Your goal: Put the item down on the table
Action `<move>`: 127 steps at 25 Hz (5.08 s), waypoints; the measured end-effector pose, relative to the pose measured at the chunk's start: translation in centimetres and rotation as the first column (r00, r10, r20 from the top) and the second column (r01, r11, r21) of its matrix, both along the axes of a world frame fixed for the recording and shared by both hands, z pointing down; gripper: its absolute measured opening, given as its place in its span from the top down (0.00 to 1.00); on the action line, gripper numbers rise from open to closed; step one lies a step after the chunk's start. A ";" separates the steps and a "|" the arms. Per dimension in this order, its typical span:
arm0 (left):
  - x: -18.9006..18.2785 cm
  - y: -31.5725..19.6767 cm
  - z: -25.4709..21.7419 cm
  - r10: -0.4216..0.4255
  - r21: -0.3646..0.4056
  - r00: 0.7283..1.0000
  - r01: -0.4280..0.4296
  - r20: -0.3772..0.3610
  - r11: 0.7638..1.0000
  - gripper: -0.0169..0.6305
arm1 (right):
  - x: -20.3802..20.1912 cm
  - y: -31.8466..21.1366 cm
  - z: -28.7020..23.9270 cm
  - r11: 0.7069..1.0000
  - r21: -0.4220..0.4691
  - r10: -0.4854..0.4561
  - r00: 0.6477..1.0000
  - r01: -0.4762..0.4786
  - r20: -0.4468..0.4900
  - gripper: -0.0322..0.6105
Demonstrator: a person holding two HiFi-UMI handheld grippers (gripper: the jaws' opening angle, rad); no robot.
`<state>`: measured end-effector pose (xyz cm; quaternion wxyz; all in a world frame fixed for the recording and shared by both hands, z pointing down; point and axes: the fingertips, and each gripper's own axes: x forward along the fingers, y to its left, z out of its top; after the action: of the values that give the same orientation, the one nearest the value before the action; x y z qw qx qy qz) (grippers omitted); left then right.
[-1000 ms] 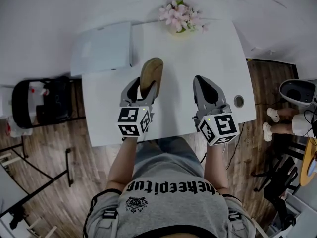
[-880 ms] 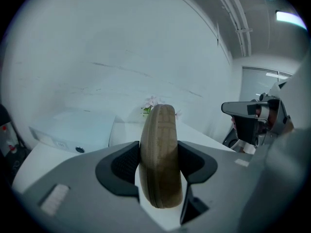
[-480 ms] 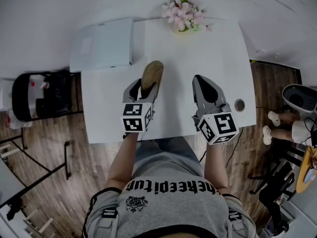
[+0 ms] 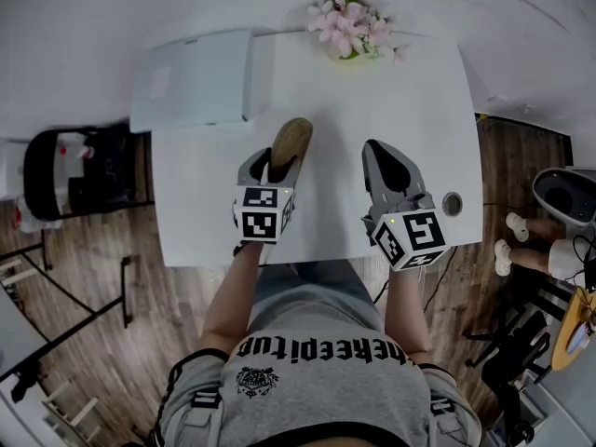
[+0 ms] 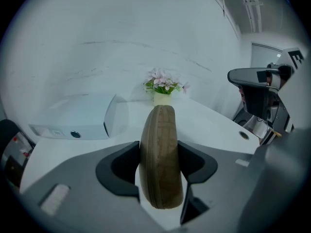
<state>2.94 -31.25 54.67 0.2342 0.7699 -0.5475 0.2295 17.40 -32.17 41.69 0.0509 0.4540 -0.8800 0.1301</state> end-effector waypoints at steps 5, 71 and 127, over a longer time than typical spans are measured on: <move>0.3 -0.7 0.3 0.000 -0.018 1.000 0.000 0.020 1.000 0.59 | 0.1 -0.5 0.4 1.000 -0.010 -0.011 1.000 0.011 0.004 0.95; -3.8 3.8 -13.2 0.138 0.347 0.988 -0.107 -0.068 0.932 0.95 | -3.4 6.8 -2.9 0.991 0.070 0.112 0.993 -0.110 -0.025 0.95; -10.2 14.5 -23.9 0.257 0.649 0.961 -0.134 -0.099 0.749 0.95 | -6.8 19.9 -10.4 0.909 0.304 0.313 0.949 -0.286 -0.042 0.95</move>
<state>-7.29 -16.71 30.78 -0.0169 0.8743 -0.4848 -0.0176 10.56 -12.28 31.26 0.0016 0.5914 -0.8062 -0.0165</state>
